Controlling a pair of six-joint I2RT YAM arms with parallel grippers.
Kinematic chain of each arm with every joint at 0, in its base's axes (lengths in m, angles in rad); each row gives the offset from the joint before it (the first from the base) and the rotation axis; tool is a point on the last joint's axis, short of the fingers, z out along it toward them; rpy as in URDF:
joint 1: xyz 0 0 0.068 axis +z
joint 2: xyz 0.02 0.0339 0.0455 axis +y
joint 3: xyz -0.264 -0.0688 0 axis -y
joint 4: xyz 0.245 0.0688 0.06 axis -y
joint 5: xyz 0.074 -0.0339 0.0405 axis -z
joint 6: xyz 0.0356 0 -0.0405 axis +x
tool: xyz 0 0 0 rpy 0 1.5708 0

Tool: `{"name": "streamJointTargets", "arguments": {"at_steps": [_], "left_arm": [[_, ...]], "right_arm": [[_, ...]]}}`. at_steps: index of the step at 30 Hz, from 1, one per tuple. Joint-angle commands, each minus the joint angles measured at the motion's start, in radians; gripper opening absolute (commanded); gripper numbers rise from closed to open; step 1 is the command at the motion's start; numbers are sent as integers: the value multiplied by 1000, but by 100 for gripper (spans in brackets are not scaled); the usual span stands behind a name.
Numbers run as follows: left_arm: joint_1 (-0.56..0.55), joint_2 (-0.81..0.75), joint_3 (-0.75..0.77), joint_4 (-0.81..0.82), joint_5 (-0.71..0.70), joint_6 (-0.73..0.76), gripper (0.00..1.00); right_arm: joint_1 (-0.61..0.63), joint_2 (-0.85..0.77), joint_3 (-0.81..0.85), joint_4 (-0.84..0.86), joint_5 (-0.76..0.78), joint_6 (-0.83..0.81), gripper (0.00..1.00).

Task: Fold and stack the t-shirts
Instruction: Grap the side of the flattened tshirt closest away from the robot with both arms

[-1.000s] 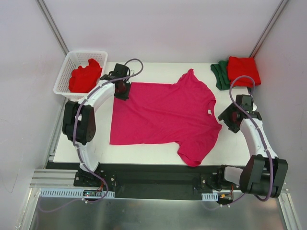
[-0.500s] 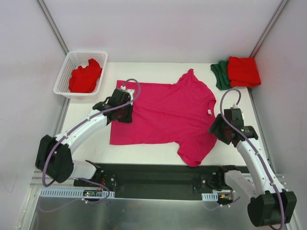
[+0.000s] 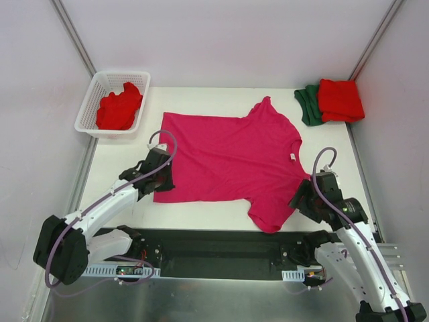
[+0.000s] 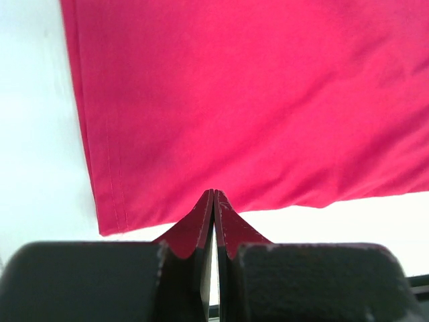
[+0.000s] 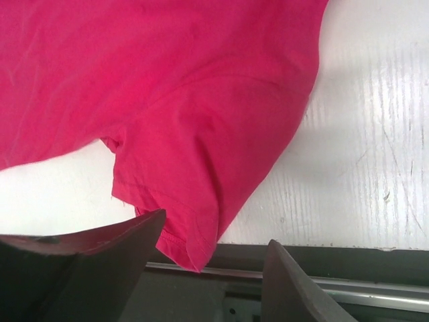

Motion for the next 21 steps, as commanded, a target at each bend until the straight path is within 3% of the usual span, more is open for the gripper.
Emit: {"name": "streamJointTargets", "arguments": {"at_steps": [1,9,21], "left_arm": [[-4,-106,-105,13,-54,-155,1],[-4,-143,-139,23,-62,-156,15],[-4,-115,-113,40,-80,-126,16]], "right_arm": [[59,-36,-27,-82,19,69,66],[243,-37,-71,-91,86,192,66],[585,104,-25,-88,224,381,67]]}}
